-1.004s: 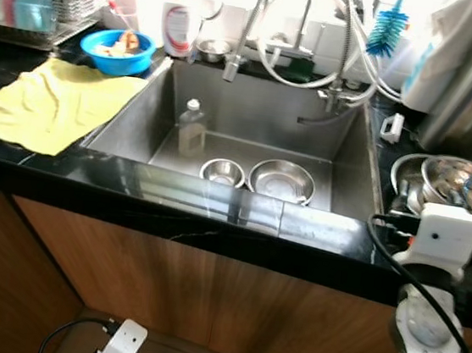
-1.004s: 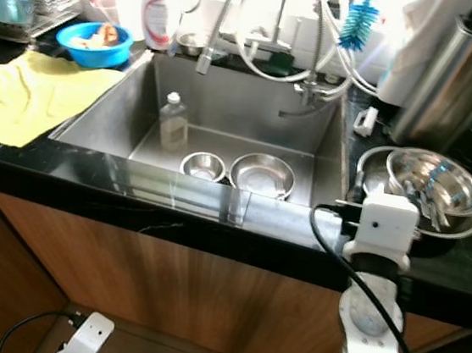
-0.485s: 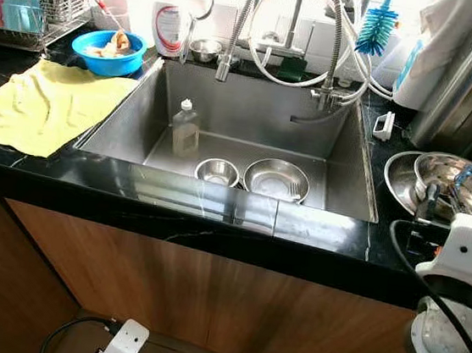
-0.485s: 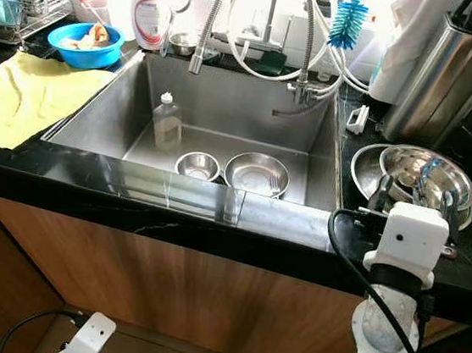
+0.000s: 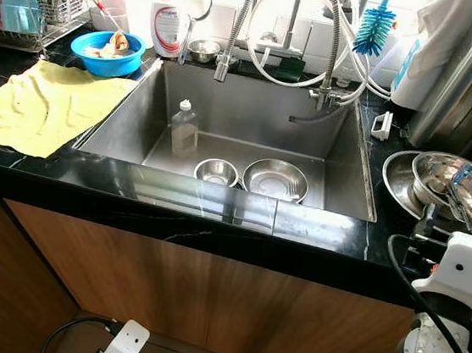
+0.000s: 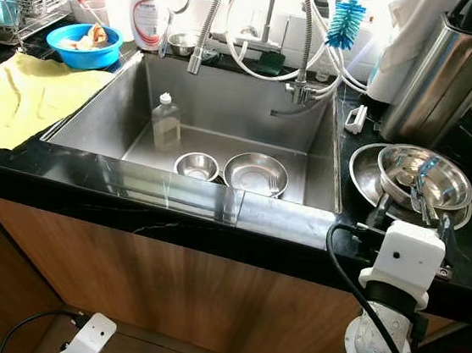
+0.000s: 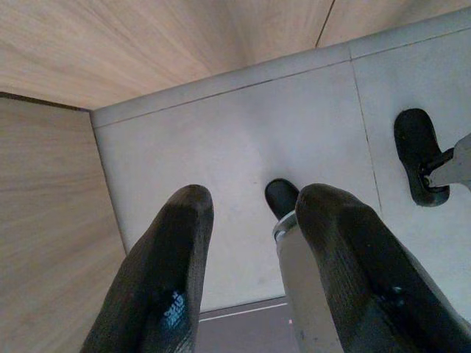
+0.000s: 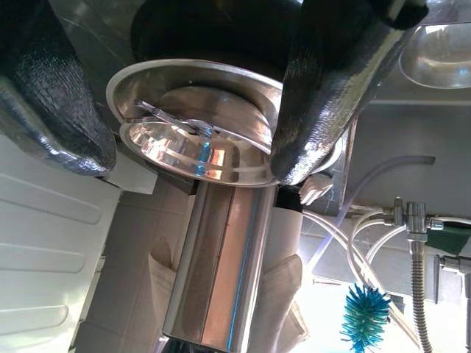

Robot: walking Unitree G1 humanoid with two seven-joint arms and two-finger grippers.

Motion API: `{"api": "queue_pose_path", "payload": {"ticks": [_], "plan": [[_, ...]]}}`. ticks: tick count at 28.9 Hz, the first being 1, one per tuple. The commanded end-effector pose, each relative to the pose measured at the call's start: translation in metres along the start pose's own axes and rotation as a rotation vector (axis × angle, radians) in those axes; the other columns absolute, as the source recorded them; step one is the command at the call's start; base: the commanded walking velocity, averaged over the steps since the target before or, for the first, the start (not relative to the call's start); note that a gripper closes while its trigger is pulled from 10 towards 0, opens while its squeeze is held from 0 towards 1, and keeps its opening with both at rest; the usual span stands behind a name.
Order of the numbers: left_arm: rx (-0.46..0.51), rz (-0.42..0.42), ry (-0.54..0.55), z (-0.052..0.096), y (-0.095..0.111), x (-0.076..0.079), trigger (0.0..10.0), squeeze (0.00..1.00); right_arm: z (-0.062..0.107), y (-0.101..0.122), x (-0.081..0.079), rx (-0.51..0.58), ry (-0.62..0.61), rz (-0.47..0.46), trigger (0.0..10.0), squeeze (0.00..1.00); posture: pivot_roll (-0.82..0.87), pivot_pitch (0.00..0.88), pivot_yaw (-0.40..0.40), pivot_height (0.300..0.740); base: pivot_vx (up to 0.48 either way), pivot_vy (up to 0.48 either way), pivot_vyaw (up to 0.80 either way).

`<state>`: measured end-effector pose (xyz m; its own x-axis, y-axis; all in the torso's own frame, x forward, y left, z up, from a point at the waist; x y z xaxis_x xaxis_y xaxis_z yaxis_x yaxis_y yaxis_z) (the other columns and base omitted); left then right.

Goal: Kitchen organization

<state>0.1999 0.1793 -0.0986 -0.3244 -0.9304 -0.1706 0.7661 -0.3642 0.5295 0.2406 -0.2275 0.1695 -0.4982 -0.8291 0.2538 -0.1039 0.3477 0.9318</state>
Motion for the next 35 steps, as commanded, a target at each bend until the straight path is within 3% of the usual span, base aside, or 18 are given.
{"api": "queue_pose_path", "payload": {"ticks": [1, 10, 17, 19, 20, 21, 22, 23, 26, 27, 28, 31, 32, 35], "plan": [[-0.006, -0.026, -0.006, 0.001, -0.003, 0.001, 10.0, 0.00, 0.001, -0.001, 0.004, -0.005, -0.020, -0.005, 10.0, 0.00, -0.16, 0.000, -0.039, 0.740, 0.000, 0.000, 0.00], [-0.005, -0.024, -0.005, 0.000, -0.002, 0.001, 10.0, 0.00, -0.002, -0.015, 0.002, -0.100, -0.039, -0.034, 10.0, 0.00, -0.16, 0.000, -0.047, 0.740, 0.000, 0.000, 0.00], [-0.004, -0.024, -0.005, 0.000, -0.002, 0.000, 10.0, 0.00, -0.002, -0.017, 0.003, -0.110, -0.044, -0.041, 10.0, 0.00, -0.16, 0.000, -0.046, 0.740, 0.000, 0.000, 0.00], [-0.003, -0.025, -0.004, 0.000, -0.002, 0.000, 10.0, 0.00, -0.004, -0.017, 0.003, -0.112, -0.044, -0.045, 8.6, 0.00, -0.16, 0.000, -0.046, 0.740, 0.000, 0.000, 0.00], [-0.003, -0.025, -0.004, 0.000, -0.002, 0.000, 10.0, 0.00, -0.004, -0.017, 0.003, -0.115, -0.043, -0.046, 8.4, 0.00, -0.16, 0.000, -0.046, 0.740, 0.000, 0.000, 0.00], [-0.003, -0.024, -0.004, 0.000, -0.002, 0.000, 10.0, 0.00, -0.004, -0.017, 0.002, -0.120, -0.042, -0.054, 5.7, 0.00, -0.16, 0.000, -0.048, 0.740, 0.000, 0.000, 0.00], [-0.003, -0.024, -0.004, 0.000, -0.002, 0.000, 10.0, 0.00, -0.005, -0.017, 0.002, -0.121, -0.042, -0.060, 5.7, 0.00, -0.16, 0.000, -0.048, 0.740, 0.000, 0.000, 0.00], [-0.002, -0.023, -0.003, 0.000, -0.002, 0.000, 10.0, 0.00, -0.005, -0.017, 0.000, -0.122, -0.036, -0.063, 4.9, 0.00, -0.16, 0.000, -0.048, 0.740, 0.000, 0.000, 0.00], [-0.002, -0.023, -0.003, 0.000, -0.001, 0.000, 10.0, 0.00, -0.006, -0.017, -0.001, -0.124, -0.030, -0.064, 5.3, 0.00, -0.16, 0.000, -0.048, 0.740, 0.000, 0.000, 0.00], [-0.002, -0.023, -0.003, 0.000, -0.001, 0.000, 10.0, 0.00, -0.006, -0.017, -0.002, -0.125, -0.028, -0.064, 6.1, 0.00, -0.16, 0.000, -0.048, 0.740, 0.000, 0.000, 0.00], [-0.002, -0.023, -0.003, 0.000, -0.001, 0.000, 10.0, 0.00, -0.006, -0.017, -0.002, -0.124, -0.027, -0.064, 6.1, 0.00, -0.16, 0.000, -0.048, 0.740, 0.000, 0.000, 0.00], [-0.002, -0.022, -0.005, 0.000, -0.001, 0.000, 10.0, 0.00, -0.007, -0.017, -0.001, -0.124, -0.022, -0.062, 5.4, 0.00, -0.16, 0.000, -0.049, 0.740, 0.000, 0.000, 0.00], [-0.002, -0.023, -0.005, 0.000, -0.001, 0.000, 10.0, 0.00, -0.007, -0.017, -0.001, -0.125, -0.022, -0.061, 4.4, 0.00, -0.16, 0.000, -0.049, 0.740, 0.000, 0.000, 0.00], [-0.002, -0.023, -0.005, 0.000, -0.001, 0.000, 10.0, 0.00, -0.008, -0.018, -0.001, -0.128, -0.023, -0.062, 4.2, 0.00, -0.16, 0.000, -0.049, 0.740, 0.000, 0.000, 0.00]]}}
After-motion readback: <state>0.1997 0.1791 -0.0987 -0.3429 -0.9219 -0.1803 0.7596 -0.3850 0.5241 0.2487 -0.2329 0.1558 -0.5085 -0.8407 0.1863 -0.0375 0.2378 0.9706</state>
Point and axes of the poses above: a point about 5 cm out from each wrist's last joint towards the gripper, its own z axis pointing back from the gripper into the wrist, its own y axis along the axis of the wrist's last joint, x = y × z, the point moved 2 cm from there along -z, pointing out of the wrist towards the gripper, and after that the axes turned 3 degrees about z, right-handed, at the moved point
